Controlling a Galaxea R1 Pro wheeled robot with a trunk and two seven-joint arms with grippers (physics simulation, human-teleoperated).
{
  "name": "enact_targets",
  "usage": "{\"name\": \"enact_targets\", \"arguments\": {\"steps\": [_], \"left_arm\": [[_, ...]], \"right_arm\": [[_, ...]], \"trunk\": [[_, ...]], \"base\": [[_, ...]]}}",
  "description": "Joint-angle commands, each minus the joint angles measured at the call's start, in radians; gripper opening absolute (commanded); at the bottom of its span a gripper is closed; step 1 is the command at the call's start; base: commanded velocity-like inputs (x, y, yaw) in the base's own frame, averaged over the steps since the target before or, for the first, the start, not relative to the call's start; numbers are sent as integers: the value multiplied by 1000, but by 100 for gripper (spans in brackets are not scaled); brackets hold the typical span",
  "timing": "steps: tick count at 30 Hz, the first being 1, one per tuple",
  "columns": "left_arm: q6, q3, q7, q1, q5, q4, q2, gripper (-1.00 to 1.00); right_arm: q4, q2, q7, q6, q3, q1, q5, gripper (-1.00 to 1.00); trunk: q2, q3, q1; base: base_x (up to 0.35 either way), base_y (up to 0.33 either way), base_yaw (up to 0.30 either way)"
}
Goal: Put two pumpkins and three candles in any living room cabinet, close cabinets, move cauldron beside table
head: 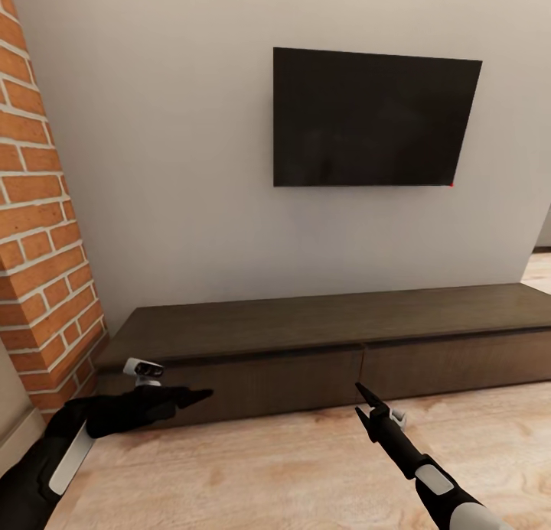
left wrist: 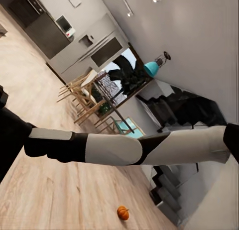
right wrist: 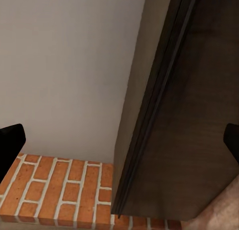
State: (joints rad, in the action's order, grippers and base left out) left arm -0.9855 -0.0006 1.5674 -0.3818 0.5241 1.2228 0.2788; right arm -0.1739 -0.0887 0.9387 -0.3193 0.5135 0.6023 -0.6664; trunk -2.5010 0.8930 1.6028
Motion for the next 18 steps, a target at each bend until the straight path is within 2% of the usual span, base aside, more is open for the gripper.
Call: {"name": "enact_targets", "arguments": {"steps": [1,10,13,15,18], "left_arm": [[-10,0,3,0,6,1,0,100],[-9,0,3,12,23,6,-1,100],[-9,0,3,13,22,8,-1,100],[-9,-1,3,14,22,8,-1,100],[-9,-1,3,14,23,8,-2,100]], "right_arm": [[1,0,2,-9,-1,1,-9,100],[4,-2,-1,-9,6,1,-9,100],[22,-10,-13,-2,50,1,-8,100],[29,-16,-48,14,78,1,-8,100],[33,-23,-86,26,95,1,-8,100]], "trunk": [[0,1,0],[0,1,0],[0,1,0],[0,1,0],[0,1,0]], "base": [[177,0,0],[138,0,0],[234,0,0],[126,0,0],[43,0,0]]}}
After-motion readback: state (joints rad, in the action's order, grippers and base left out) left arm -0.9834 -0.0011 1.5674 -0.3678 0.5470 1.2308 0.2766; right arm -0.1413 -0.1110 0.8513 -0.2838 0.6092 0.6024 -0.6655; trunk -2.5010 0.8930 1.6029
